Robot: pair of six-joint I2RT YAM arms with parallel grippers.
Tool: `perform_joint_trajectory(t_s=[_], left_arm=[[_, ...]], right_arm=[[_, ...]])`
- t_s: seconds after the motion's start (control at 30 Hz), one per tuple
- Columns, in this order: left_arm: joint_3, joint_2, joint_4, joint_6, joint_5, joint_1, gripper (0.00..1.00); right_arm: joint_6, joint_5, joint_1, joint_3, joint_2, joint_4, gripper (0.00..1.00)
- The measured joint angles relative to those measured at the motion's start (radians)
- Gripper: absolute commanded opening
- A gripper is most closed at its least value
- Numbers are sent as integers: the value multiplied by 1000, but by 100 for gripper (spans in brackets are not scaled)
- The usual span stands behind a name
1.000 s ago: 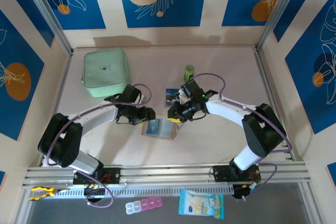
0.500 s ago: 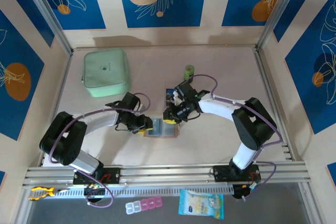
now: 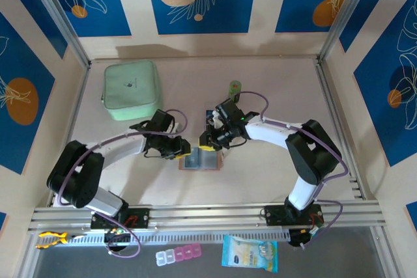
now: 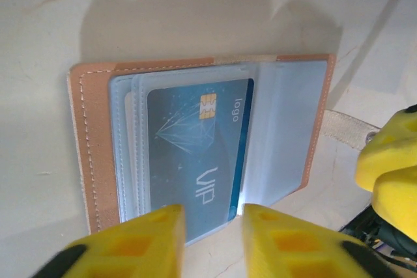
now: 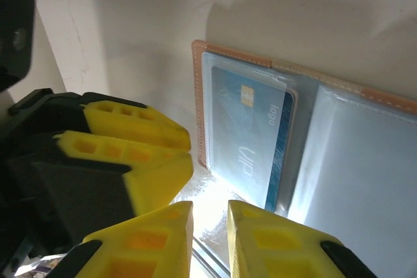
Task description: Take the credit cards out of the card holder
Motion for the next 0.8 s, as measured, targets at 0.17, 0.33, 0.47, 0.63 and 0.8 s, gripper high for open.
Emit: perform_joint_trajectory(t_s=[0.17, 0.33, 0.47, 0.63, 0.8], left_arm=[[0, 41, 3, 8, -1, 0, 11], [-2, 47, 5, 11, -9, 0, 8], [-17, 51, 15, 11, -16, 0, 7], [-33, 53, 27, 11, -23, 0, 6], [-39, 53, 44, 10, -23, 0, 6]], right_arm=[[18, -8, 5, -21, 26, 44, 22], [27, -19, 13, -23, 58, 71, 21], [29, -27, 24, -23, 84, 86, 21], [31, -30, 35, -23, 116, 100, 24], [32, -29, 40, -23, 140, 100, 25]])
